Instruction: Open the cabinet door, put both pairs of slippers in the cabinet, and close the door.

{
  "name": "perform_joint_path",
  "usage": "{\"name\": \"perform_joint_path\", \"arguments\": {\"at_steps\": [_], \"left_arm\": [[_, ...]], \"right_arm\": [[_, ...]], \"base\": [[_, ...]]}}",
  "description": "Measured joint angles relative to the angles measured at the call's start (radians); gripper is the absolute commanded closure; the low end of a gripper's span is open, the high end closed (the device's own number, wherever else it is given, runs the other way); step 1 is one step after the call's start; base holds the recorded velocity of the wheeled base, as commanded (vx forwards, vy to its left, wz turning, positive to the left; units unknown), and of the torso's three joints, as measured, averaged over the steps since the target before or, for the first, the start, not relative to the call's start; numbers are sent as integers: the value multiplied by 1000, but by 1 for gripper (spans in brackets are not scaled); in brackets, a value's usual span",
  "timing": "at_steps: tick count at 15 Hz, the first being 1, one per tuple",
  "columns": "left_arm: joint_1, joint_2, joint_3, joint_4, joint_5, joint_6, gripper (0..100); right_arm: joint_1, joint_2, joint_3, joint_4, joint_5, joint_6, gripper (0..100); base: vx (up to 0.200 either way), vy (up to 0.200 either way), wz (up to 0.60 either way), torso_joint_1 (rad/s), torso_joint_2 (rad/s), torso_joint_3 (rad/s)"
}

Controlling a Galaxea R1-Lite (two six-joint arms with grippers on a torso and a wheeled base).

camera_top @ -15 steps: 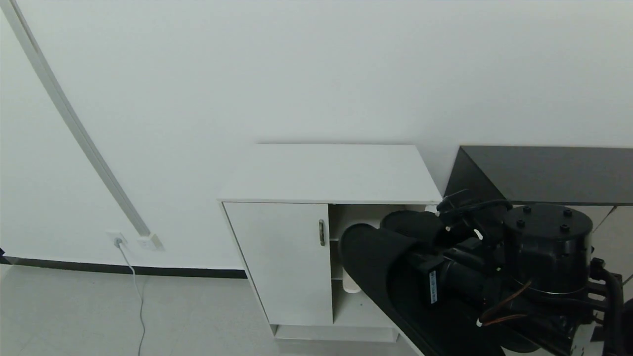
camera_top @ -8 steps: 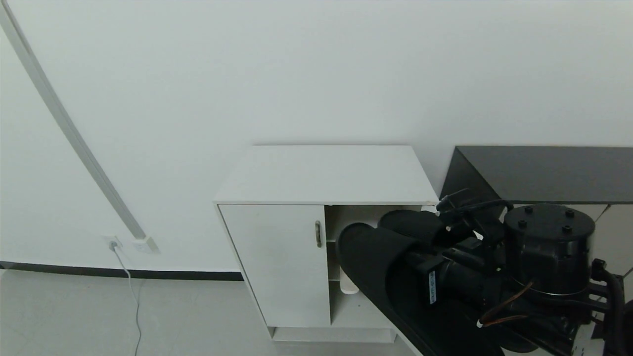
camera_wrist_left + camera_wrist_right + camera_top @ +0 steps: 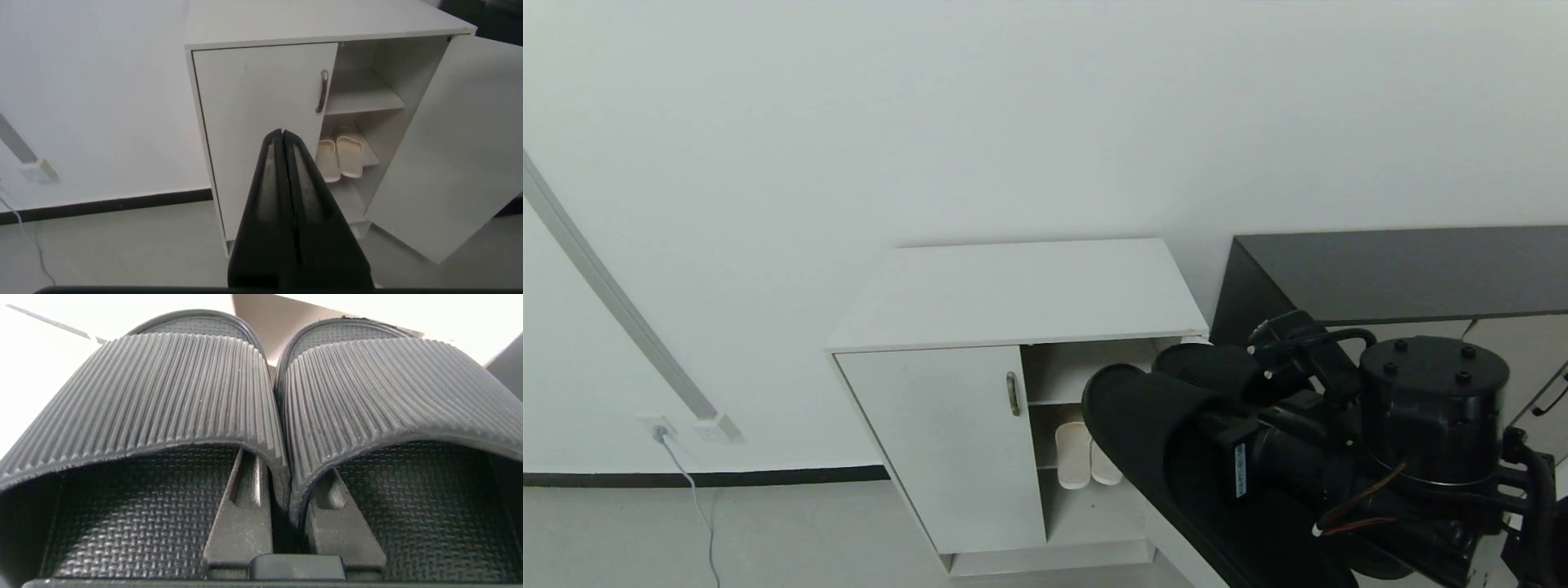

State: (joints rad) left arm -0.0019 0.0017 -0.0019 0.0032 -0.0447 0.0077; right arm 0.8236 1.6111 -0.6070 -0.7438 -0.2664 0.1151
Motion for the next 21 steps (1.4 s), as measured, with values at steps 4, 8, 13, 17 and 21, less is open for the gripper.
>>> {"name": "perform_joint_path", "arguments": {"at_steps": [4, 8, 13, 17, 21], "left_arm": [[0, 0, 0, 0, 0, 0, 100], [0, 0, 0, -1, 0, 0, 100], [0, 0, 1, 0, 0, 0, 100], [0, 0, 1, 0, 0, -1, 100], [0, 0, 0, 0, 0, 0, 100]], "right_arm": [[28, 3, 5, -1, 1, 0, 100], [49, 14, 25, -45, 25, 0, 100], [53, 22, 35, -55, 30, 0, 100], [56, 23, 41, -57, 33, 0, 100], [58, 23, 44, -57, 34, 0, 100]], "base": [[0, 0, 0, 0, 0, 0], [0, 0, 0, -43, 94, 55], [0, 0, 0, -157, 364, 202], [0, 0, 0, -203, 461, 262], [0, 0, 0, -235, 547, 315]]}}
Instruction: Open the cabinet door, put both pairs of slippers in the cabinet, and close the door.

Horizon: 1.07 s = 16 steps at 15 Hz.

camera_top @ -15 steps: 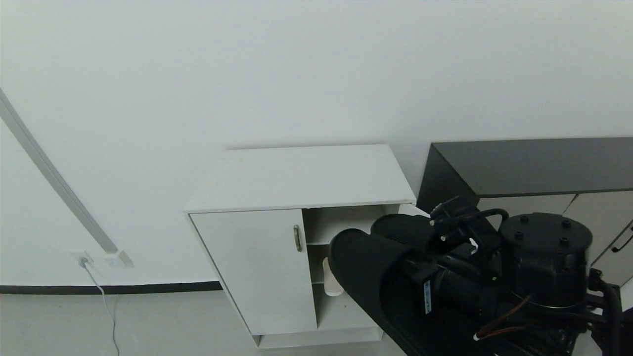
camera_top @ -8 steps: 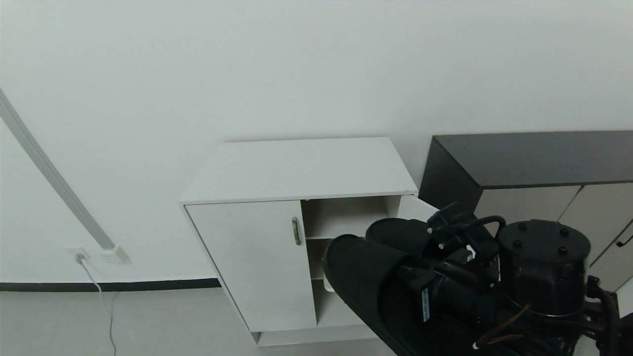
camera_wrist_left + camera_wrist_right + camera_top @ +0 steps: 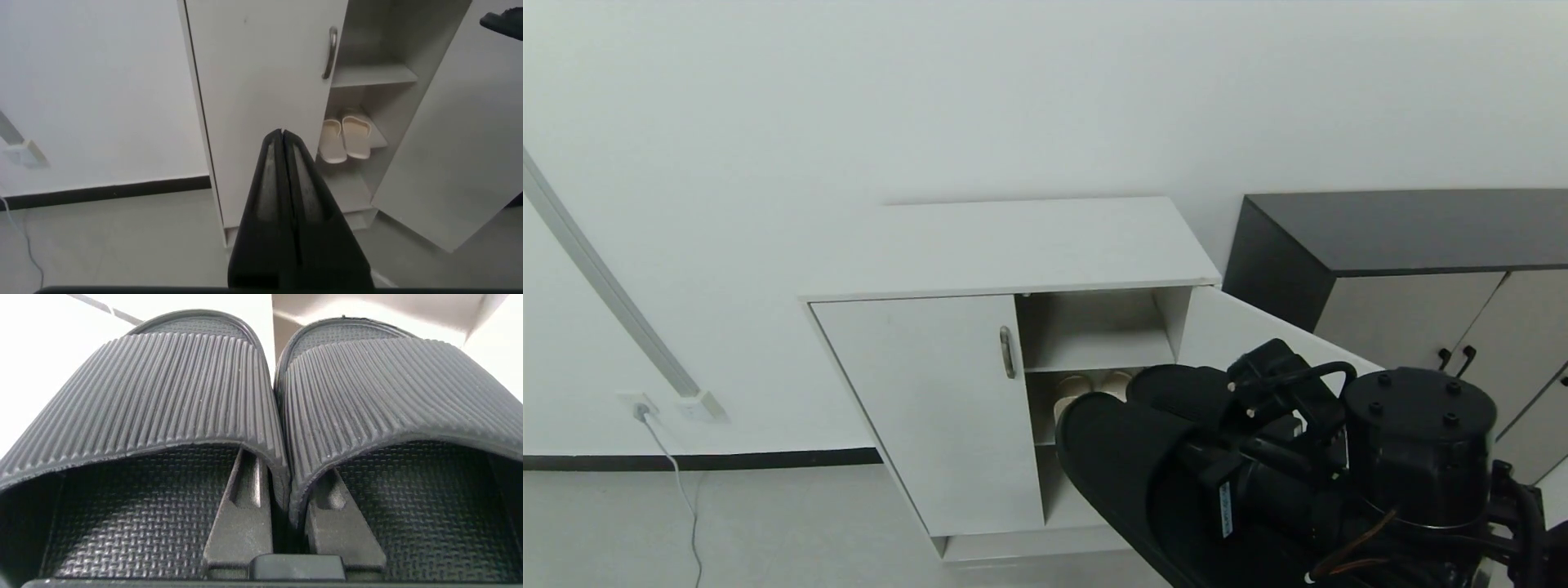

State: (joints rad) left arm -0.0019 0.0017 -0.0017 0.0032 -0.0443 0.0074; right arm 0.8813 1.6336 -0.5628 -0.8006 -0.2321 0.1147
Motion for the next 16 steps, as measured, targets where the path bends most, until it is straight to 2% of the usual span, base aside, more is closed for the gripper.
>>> {"name": "perform_joint_path", "arguments": {"at_steps": [8, 16], "left_arm": [[0, 0, 0, 0, 0, 0, 100], [0, 0, 0, 0, 0, 0, 100]], "right_arm": [[3, 1, 1, 0, 1, 0, 100], [9, 2, 10, -24, 1, 0, 100]], "base": [[0, 0, 0, -199, 516, 323], [0, 0, 0, -142, 475, 329]]}}
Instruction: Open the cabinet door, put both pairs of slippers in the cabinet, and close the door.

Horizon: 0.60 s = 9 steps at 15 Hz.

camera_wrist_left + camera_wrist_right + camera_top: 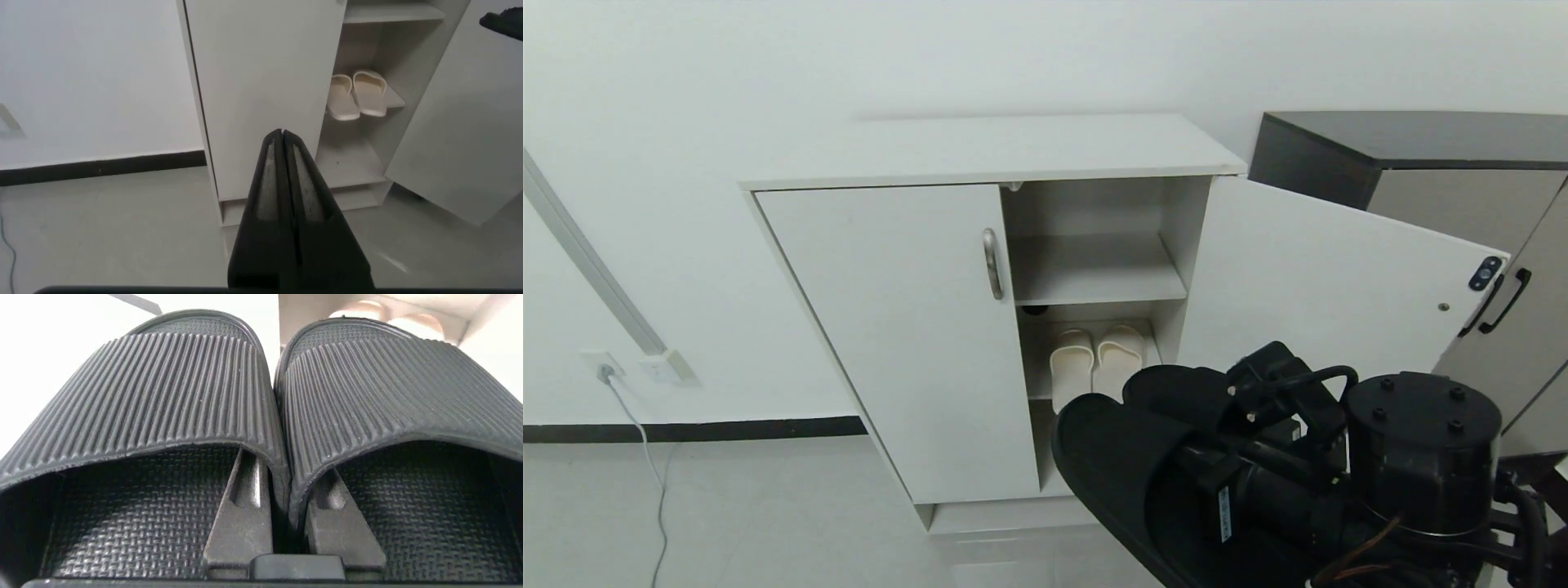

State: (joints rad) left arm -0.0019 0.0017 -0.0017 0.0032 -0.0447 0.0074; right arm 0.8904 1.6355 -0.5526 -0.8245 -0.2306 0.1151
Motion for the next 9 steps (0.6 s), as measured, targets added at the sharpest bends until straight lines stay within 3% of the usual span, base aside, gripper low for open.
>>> {"name": "perform_joint_path", "arguments": {"at_steps": [4, 9], "left_arm": [[0, 0, 0, 0, 0, 0, 100], [0, 0, 0, 0, 0, -1, 100]], "right_arm": [[0, 4, 2, -3, 1, 0, 100], [0, 7, 10, -5, 1, 0, 100]], "base": [[0, 0, 0, -90, 448, 356], [0, 0, 0, -19, 381, 350]]}}
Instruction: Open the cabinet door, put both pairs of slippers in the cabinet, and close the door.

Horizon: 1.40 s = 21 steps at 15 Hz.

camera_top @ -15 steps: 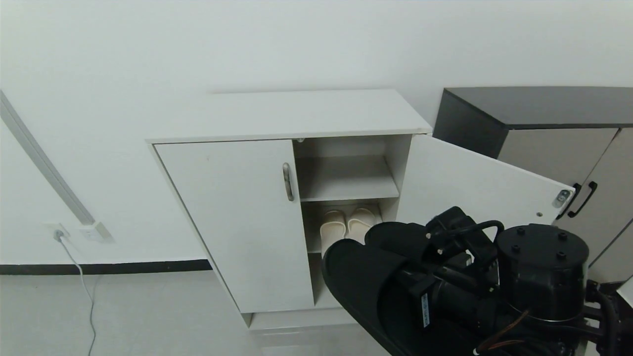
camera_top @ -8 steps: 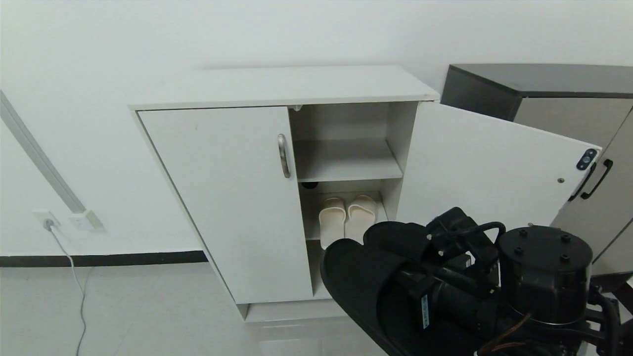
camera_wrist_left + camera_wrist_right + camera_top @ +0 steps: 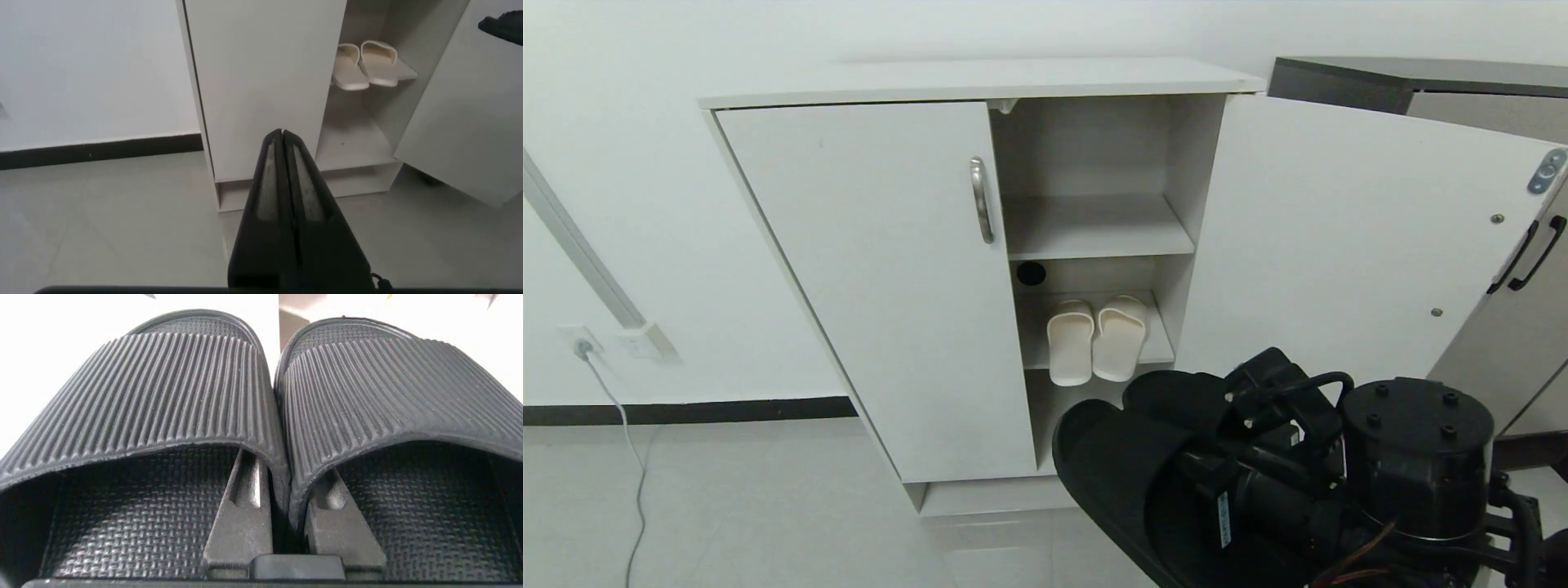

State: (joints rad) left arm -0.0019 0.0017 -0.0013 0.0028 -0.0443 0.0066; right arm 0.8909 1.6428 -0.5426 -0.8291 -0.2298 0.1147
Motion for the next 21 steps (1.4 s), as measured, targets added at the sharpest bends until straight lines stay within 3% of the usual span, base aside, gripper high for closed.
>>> {"name": "perform_joint_path", "arguments": {"at_steps": [8, 10, 16, 18, 21], "left_arm": [[0, 0, 0, 0, 0, 0, 100], [0, 0, 0, 0, 1, 0, 100], [1, 0, 0, 0, 1, -1, 100], [0, 0, 0, 0, 1, -1, 100], [0, 0, 0, 0, 0, -1, 100]], "right_arm": [[0, 11, 6, -4, -2, -19, 100], [0, 28, 7, -29, -7, -21, 100], [-7, 60, 20, -93, -16, -39, 100], [-5, 80, -7, -90, -129, -45, 100], [11, 180, -175, -56, -313, -33, 100]], "base": [[0, 0, 0, 1, 24, 21], [0, 0, 600, 0, 0, 2], [0, 0, 0, 0, 0, 0], [0, 0, 0, 0, 0, 0], [0, 0, 0, 0, 0, 0]]}}
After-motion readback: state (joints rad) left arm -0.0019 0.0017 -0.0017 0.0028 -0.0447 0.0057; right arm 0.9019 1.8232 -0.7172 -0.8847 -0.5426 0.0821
